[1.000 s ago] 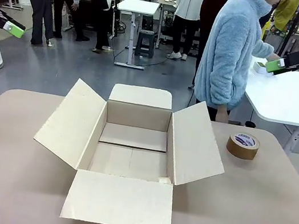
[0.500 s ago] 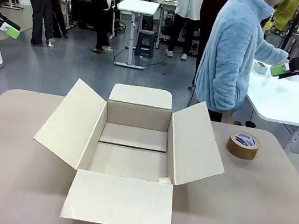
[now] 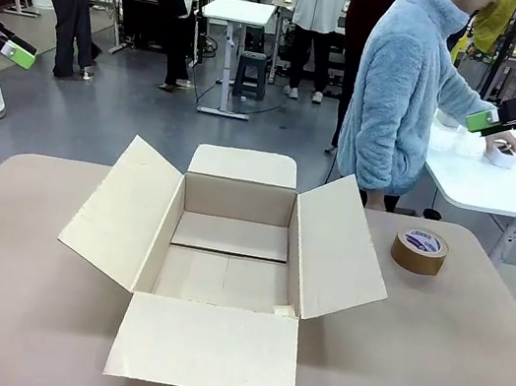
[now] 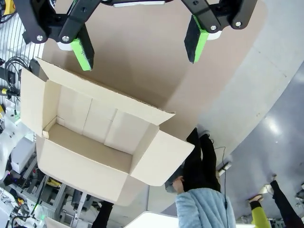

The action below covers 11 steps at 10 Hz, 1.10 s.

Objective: Wrap the clocks to prevent damage.
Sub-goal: Open the side flaps of the Package Box.

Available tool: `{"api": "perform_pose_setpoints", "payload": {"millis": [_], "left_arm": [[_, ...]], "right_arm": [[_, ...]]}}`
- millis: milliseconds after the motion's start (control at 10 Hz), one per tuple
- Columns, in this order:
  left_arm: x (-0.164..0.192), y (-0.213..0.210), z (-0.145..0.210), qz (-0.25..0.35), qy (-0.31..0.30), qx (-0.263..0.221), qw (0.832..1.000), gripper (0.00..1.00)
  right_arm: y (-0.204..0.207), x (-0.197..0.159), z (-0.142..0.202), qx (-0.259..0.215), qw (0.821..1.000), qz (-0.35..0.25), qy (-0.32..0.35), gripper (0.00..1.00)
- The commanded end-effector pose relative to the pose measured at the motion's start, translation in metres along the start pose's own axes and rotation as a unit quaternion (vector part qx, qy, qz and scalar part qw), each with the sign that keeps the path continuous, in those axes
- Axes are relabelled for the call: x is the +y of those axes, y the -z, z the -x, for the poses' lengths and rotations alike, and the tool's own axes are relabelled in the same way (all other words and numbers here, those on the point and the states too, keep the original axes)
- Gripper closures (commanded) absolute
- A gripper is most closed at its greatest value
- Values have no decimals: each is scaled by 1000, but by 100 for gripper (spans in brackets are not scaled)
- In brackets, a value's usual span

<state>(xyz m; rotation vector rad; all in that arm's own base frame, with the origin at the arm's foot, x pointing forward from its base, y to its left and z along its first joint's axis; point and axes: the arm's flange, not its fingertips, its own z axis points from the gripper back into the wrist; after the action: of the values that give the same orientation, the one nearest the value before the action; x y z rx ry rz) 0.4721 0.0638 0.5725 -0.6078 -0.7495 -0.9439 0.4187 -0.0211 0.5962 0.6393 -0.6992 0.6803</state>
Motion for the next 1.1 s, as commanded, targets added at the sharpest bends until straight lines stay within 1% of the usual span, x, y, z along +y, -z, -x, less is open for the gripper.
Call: {"api": "perform_pose_setpoints", "payload": {"millis": [0, 200, 300, 400, 500, 600, 700, 800, 900, 1000], "left_arm": [[0, -1, -1, 5, -1, -9, 1000, 0], [0, 0, 0, 0, 0, 0, 1000, 0], [10, -11, 1, -48, -33, -5, 998, 0], [17, -18, 4, -24, -35, -20, 999, 0], [18, -21, 2, -19, -41, -24, 999, 59], [15, -21, -3, -20, -32, -22, 999, 59], [14, -22, -4, -29, -35, -16, 999, 100], [15, -25, -3, -28, -36, -17, 999, 63], [16, -27, -3, -28, -35, -15, 999, 100], [14, -29, -2, -28, -36, -14, 999, 100]], "right_arm": [[2, -3, -2, -10, 1000, -10, -3, 0], [2, -3, -2, -10, 1000, -10, -3, 0], [2, -3, -2, -10, 1000, -10, -3, 0], [0, 0, 0, 0, 1000, 0, 0, 11], [-5, -4, 4, 6, 1000, -3, 14, 58], [-1, -5, 5, 16, 1000, -7, 19, 69], [1, -4, 4, 22, 1000, -8, 20, 100], [3, -3, 4, 26, 999, -7, 21, 100], [3, -4, 5, 30, 999, -7, 26, 100], [4, -3, 5, 35, 999, -9, 28, 95]]}}
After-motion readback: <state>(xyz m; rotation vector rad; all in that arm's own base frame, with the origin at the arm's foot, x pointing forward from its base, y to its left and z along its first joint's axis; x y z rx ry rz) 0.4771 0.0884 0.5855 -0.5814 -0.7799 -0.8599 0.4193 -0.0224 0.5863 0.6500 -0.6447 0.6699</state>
